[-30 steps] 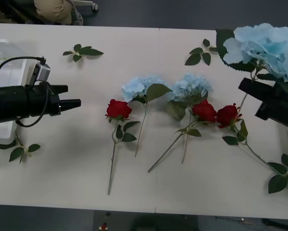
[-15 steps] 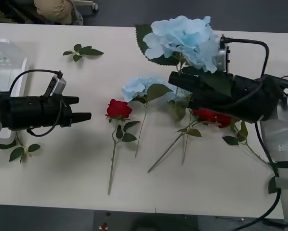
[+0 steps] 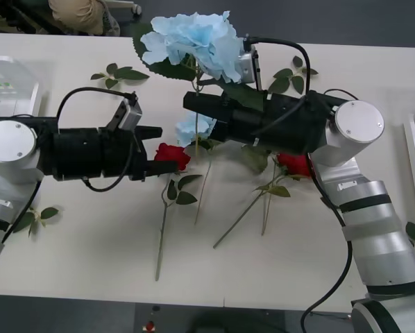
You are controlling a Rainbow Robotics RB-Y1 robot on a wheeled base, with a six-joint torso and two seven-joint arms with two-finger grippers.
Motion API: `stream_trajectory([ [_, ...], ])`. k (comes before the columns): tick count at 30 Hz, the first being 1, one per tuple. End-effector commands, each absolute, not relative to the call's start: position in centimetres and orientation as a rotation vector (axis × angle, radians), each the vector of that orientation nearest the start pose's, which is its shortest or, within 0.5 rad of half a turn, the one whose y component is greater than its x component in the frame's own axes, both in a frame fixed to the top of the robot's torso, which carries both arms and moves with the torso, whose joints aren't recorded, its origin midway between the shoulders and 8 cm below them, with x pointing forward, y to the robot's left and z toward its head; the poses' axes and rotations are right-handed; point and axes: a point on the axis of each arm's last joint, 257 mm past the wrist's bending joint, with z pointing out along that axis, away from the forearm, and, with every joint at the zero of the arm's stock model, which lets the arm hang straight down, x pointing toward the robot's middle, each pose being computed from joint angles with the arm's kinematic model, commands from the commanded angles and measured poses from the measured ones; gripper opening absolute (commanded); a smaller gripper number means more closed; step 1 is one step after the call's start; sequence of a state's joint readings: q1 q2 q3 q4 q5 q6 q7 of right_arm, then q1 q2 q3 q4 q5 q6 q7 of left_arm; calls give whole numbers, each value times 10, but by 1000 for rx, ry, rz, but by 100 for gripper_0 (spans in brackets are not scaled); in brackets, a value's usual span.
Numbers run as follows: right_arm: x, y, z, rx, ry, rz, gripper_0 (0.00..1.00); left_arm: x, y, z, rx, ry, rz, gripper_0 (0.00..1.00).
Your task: Put the red flowers into the right box and the blue flowers into the left box
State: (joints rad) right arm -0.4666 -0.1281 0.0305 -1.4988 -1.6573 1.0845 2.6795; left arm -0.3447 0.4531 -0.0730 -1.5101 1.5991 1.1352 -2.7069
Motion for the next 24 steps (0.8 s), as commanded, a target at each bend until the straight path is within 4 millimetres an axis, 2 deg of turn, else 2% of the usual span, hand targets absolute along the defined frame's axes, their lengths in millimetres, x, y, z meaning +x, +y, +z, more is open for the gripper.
stream_trajectory([
  [1,467,53,-59,-911,1278,1075,0,448,56,-175,1022,1596,-896,100],
  [7,461,59,-61,-935,1276,1088,0,428,33,-172,1038,1546,-954,100],
  [14,456,63,-64,-951,1277,1097,0,428,22,-159,993,1498,-984,100],
  [16,456,64,-63,-953,1275,1097,0,431,19,-158,985,1492,-980,87],
  [20,455,64,-64,-955,1277,1099,0,437,13,-157,954,1489,-963,84],
  [22,454,65,-65,-958,1277,1100,0,440,10,-156,939,1487,-953,74],
  [23,454,65,-65,-958,1277,1100,0,443,8,-155,931,1485,-945,64],
  [24,454,65,-65,-958,1277,1100,0,445,6,-154,925,1482,-940,62],
])
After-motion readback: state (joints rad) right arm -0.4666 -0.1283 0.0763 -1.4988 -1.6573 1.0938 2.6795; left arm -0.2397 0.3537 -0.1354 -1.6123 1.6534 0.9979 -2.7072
